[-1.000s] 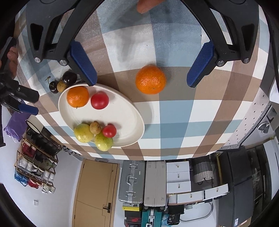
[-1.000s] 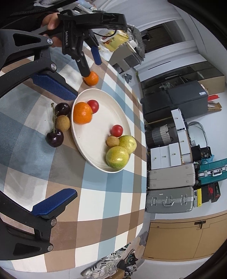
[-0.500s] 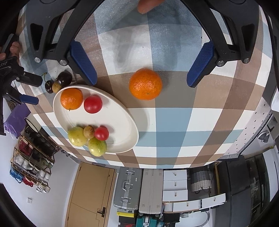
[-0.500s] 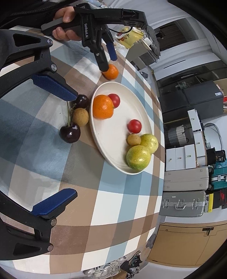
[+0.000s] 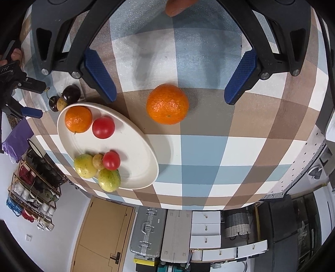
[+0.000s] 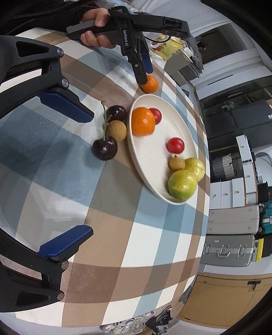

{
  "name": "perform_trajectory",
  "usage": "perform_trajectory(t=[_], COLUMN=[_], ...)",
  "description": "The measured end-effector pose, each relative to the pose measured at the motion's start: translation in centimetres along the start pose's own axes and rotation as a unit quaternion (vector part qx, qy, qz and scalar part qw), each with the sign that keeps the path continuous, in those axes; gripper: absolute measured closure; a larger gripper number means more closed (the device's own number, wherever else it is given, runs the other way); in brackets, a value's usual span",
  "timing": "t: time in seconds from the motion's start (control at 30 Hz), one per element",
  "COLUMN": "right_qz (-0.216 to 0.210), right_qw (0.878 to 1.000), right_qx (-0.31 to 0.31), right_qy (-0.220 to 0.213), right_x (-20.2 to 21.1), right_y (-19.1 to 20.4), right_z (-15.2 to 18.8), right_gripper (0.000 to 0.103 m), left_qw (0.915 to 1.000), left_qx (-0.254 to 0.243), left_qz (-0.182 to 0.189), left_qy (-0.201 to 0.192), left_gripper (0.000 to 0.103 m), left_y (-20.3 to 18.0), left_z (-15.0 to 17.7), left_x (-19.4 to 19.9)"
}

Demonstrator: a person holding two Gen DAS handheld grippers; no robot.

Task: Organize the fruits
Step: 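Move the left tool to the mandarin orange while the right tool moves to a dark cherry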

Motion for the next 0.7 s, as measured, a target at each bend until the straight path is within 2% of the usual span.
perform_trajectory(t=[0.07, 0.13, 0.17, 0.4, 0.7], right_qz=[0.011, 0.036, 0.042, 0.045, 0.034], right_qw=[1.000, 0.999, 0.999, 0.998, 0.999], right_qx=[0.008, 0.015, 0.019, 0.034, 0.040], right_qy=[0.005, 0.004, 0.004, 0.000, -0.003], right_x=[-0.5, -1.0, -1.1, -1.8, -1.9], right_y=[0.3, 0.3, 0.3, 1.1, 1.7], right_z=[0.0, -0.1, -0.2, -0.9, -1.2], right_gripper=[0.008, 0.019, 0.020, 0.031, 0.041], left_qw=[1.0000, 1.0000, 0.9999, 0.9997, 0.9996], left_qx=[0.000, 0.003, 0.005, 0.005, -0.010], left_qz=[-0.002, -0.004, -0.006, -0.010, 0.007], left_qy=[0.002, 0.007, 0.011, 0.024, 0.026], left_gripper=[0.000, 0.000, 0.000, 0.001, 0.021], left_y=[0.0, 0.2, 0.3, 0.4, -0.4], left_z=[0.0, 0.1, 0.2, 0.2, 0.3], left_x=[-0.1, -0.3, -0.5, -1.2, -1.3])
Point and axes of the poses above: each gripper's, at about its wrist camera, not at the fingertips, and x roughly against the way its jaws point, y to its left, z to its underside, the point moved 9 cm from there along -x, roughly the way its jaws point, and after that the axes turned 3 degrees about -z, right-handed, at the moved point
